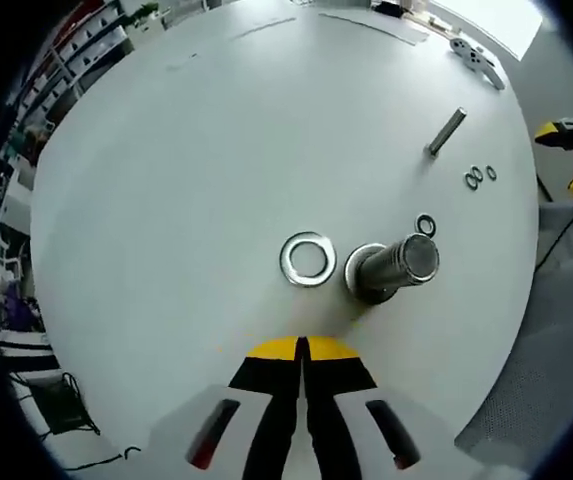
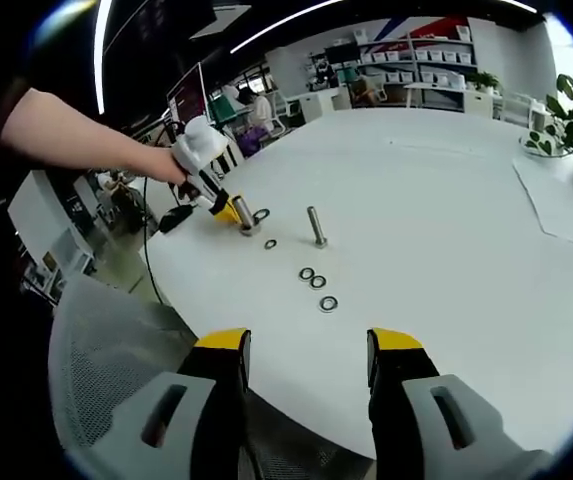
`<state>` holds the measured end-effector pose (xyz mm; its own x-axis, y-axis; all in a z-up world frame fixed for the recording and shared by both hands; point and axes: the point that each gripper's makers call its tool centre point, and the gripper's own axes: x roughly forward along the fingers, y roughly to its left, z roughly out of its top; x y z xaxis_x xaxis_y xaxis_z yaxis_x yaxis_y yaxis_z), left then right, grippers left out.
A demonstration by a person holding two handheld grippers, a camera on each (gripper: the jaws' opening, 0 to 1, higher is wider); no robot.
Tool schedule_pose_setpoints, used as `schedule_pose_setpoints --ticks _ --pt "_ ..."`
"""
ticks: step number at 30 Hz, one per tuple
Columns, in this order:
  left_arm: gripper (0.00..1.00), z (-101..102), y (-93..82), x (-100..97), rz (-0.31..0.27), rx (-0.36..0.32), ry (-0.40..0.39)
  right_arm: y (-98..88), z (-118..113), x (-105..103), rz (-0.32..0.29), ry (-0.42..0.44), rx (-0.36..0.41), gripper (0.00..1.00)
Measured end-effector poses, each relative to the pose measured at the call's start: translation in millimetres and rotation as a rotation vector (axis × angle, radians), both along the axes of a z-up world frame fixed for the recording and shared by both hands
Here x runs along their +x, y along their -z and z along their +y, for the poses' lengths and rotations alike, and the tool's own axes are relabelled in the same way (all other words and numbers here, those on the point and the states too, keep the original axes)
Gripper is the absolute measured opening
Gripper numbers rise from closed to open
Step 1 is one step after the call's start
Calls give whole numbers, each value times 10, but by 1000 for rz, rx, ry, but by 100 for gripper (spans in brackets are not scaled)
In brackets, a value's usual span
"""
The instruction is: Place the washer onto the threaded stud by aligning its center hole with the stud, sliding it down to the base, and recovering from edge contact or off-axis alignment until the washer reaches the visible bottom stop.
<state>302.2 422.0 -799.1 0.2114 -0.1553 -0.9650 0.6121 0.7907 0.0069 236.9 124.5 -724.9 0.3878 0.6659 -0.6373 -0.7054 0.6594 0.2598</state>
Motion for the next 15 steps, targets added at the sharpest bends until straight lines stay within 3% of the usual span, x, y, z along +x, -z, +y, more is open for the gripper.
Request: schedule_pose_setpoints --ticks 15 --pt "1 -4 -11 63 44 -16 -86 -12 -14 12 0 8 7 49"
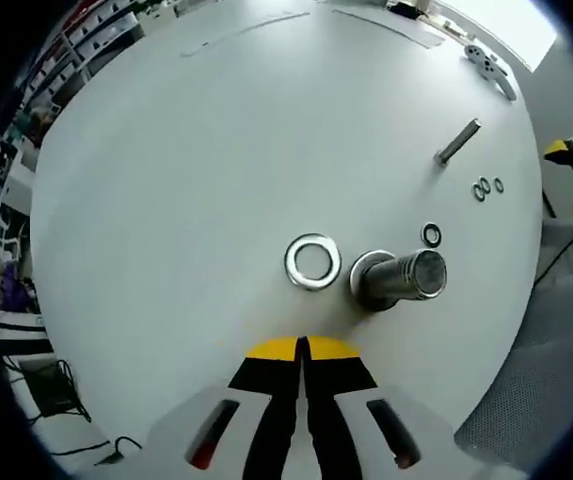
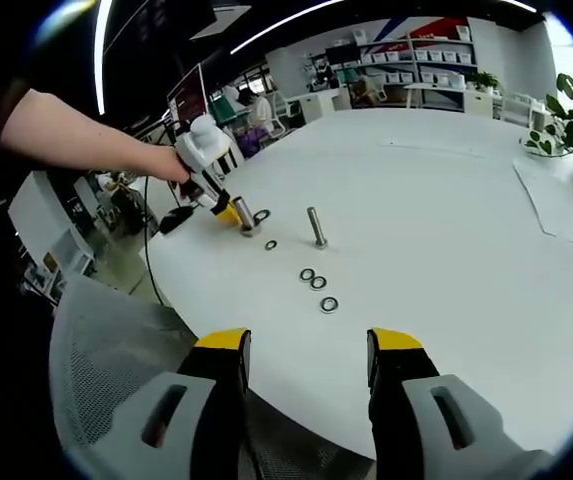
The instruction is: Place the washer onto the threaded stud by aligning its center hole with the stud, sliding it down to the base, and recovering from edge contact or off-axis alignment until the washer reaches the visible bottom stop.
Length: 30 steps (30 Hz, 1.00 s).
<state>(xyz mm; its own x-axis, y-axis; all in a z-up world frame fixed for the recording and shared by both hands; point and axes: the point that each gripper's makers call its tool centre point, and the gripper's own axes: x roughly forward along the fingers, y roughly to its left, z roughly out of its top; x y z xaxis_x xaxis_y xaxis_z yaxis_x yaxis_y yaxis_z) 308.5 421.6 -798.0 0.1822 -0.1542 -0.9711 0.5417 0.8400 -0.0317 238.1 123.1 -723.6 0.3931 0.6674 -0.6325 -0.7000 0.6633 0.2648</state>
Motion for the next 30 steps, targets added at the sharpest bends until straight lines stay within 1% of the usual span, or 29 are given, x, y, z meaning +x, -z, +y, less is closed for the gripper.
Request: schedule_pose_setpoints --ticks 3,7,11,15,18,20,25,30 --pt "6 -21 -9 52 -6 -2 -21 9 -19 8 1 5 -3 49" --pt "7 -41 -33 144 -19 2 -11 12 -29 18 1 10 -2 49" --pt "9 -52 -114 280 -54 12 -7 15 -31 26 2 12 -2 49" --pt "11 -99 -153 380 -68 -8 -27 13 -27 30 1 12 -3 49" --pt "12 -115 -135 413 -70 -3 -23 9 -34 38 1 17 -2 49" --pt "12 -118 -92 426 -62 -2 -21 13 -43 46 1 20 -3 49" --pt "13 -107 -52 416 -54 16 -18 17 -64 55 1 22 -7 49" --pt "13 -113 -40 452 -69 19 -12 21 -81 61 0 29 -10 49"
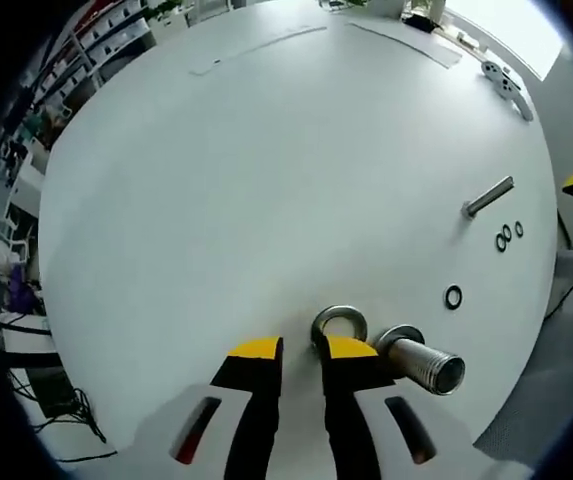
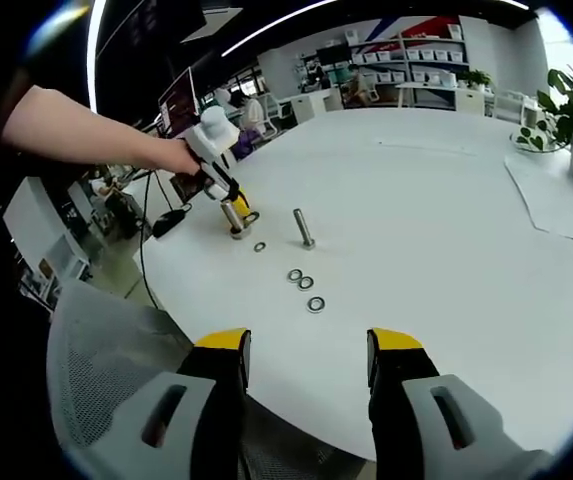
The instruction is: Place the washer onto the threaded stud by aligning its center hole with the stud, sliding it down to the base, and recovering from edge contact or off-axis alignment until the washer reaches the visible bottom stop.
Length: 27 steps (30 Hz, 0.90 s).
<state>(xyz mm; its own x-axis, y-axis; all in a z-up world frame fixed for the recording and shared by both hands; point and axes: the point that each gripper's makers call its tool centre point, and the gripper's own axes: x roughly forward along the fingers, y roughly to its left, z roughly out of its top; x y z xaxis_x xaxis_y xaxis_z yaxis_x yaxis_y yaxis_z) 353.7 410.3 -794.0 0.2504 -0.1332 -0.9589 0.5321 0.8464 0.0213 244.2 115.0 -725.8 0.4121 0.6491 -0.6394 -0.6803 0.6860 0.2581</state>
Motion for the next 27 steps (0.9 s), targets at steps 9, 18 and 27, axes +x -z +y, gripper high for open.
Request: schedule_pose_setpoints --ticks 9,18,27 --pt "14 -111 2 41 0 -32 0 14 -2 -4 2 4 -2 49" --pt "13 4 28 -15 14 14 30 22 -1 -1 2 2 -7 49" --pt "11 201 41 -140 27 32 -1 24 17 -15 5 -3 -4 49"
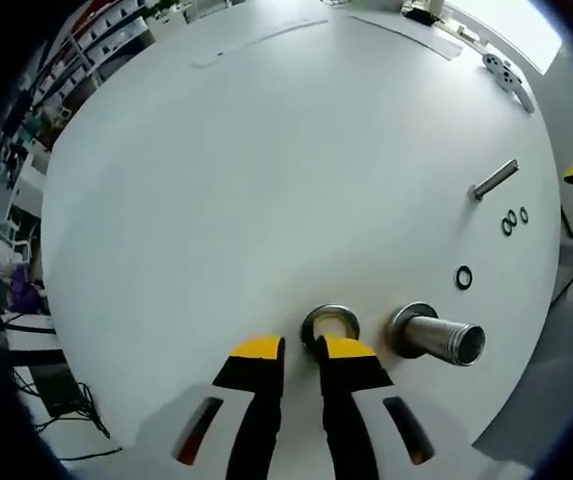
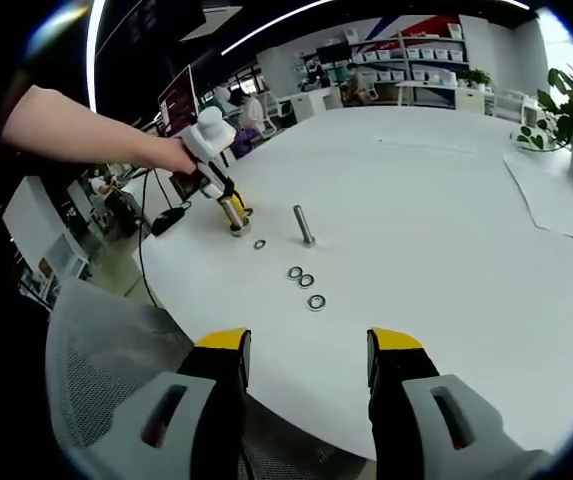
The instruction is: Place the washer onto the threaded stud by aligning its center hole with the stud, sliding it down to the base, and recovering from edge contact or off-axis alignment until the washer reaches the visible bottom stop.
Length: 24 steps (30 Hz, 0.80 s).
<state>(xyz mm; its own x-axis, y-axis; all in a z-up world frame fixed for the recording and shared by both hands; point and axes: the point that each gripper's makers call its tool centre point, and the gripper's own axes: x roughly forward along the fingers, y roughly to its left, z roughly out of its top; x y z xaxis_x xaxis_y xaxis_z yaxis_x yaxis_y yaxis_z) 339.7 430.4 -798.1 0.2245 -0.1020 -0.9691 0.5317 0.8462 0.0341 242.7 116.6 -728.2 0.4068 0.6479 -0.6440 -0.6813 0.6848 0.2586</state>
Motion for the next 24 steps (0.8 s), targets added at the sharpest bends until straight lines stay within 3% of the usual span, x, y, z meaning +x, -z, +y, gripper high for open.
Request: schedule_pose_setpoints --ticks 10,24 --pt "11 242 7 -246 44 25 -5 -4 38 -6 0 -9 10 49" --pt "26 142 -19 -374 43 1 35 -12 52 -24 -1 -22 14 49"
